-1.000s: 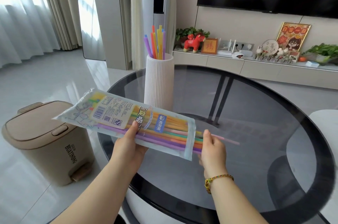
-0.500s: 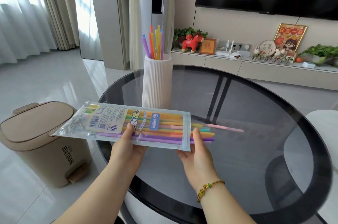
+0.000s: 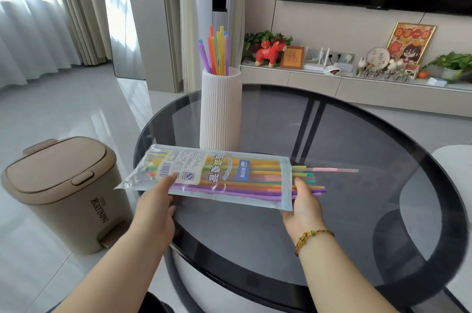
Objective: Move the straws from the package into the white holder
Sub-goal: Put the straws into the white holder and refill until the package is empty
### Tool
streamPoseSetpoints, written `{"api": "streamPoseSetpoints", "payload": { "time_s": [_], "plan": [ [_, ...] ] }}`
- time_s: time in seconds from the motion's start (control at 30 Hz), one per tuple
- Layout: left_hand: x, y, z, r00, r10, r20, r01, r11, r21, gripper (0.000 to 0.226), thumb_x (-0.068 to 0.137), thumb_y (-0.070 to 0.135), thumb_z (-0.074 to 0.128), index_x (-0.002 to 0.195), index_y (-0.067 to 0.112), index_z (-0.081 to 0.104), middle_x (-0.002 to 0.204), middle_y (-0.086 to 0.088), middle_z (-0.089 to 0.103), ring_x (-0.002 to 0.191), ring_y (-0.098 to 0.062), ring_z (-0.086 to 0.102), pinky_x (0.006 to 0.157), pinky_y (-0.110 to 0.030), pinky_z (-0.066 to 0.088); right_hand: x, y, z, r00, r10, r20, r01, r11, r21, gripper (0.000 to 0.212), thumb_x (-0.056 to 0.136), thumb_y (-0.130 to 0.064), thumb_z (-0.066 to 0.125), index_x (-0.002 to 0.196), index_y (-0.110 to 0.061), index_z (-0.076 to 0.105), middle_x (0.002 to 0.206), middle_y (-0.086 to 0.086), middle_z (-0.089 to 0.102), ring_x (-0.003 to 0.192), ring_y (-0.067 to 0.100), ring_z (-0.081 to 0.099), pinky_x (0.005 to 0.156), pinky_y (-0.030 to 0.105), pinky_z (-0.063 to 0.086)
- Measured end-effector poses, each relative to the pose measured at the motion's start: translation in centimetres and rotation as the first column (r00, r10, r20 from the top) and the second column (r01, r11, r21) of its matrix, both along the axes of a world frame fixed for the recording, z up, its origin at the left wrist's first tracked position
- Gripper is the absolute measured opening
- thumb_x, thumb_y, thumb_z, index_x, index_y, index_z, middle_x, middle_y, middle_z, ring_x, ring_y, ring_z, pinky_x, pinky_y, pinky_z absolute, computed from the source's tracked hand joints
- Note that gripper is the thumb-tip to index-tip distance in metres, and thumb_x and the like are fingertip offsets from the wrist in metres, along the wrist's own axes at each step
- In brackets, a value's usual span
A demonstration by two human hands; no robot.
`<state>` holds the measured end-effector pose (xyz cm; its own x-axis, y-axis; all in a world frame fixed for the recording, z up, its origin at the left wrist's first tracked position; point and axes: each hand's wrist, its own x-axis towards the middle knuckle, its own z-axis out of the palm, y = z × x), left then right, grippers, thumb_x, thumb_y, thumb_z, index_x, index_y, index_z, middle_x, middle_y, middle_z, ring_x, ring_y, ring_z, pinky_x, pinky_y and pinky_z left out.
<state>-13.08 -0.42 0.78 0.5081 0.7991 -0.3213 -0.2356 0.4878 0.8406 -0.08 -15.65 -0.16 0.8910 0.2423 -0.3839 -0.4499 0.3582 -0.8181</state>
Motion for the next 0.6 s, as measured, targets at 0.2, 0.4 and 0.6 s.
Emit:
{"api": "streamPoseSetpoints", "payload": {
  "time_s": [0.2, 0.4, 0.6],
  "plan": [
    [-0.5, 0.9, -0.1, 0.973, 0.176, -0.150, -0.154, 0.977, 0.150, 0.053, 0.083, 0.015, 0.053, 0.132, 0.008, 0.032, 0.133, -0.014, 0.046, 0.119, -0.029, 0.048, 0.105, -0.046, 0.036, 0.4, -0.5, 0.1, 0.999, -0.036, -0.040, 0.035, 0.999, -0.031, 0.022, 0.090, -0.015, 0.046, 0.068, -0.013, 0.053, 0.069, 0.004, 0.056, 0.063, 0.018, 0.057, 0.058, 0.031, 0.049],
    [0.0, -0.2, 0.0, 0.942, 0.257, -0.216, -0.159, 0.908, 0.388, 0.077, 0.083, 0.014, 0.055, 0.142, 0.022, 0.006, 0.152, -0.003, 0.011, 0.135, -0.020, 0.022, 0.111, -0.038, 0.022, 0.8, -0.8, 0.1, 0.996, -0.074, -0.047, 0.072, 0.996, -0.050, 0.023, 0.089, -0.014, 0.046, 0.067, -0.014, 0.053, 0.070, 0.004, 0.056, 0.065, 0.019, 0.057, 0.063, 0.034, 0.049],
    [-0.3, 0.8, 0.2, 0.902, 0.333, -0.274, -0.231, 0.909, 0.345, 0.072, 0.084, 0.013, 0.052, 0.141, 0.022, 0.011, 0.152, -0.005, 0.012, 0.134, -0.024, 0.024, 0.105, -0.035, 0.024, 1.2, -1.2, -0.1, 0.996, -0.092, -0.022, 0.087, 0.984, -0.154, 0.025, 0.089, -0.018, 0.046, 0.064, -0.014, 0.050, 0.066, 0.004, 0.053, 0.061, 0.018, 0.055, 0.057, 0.031, 0.047]
  ]
}}
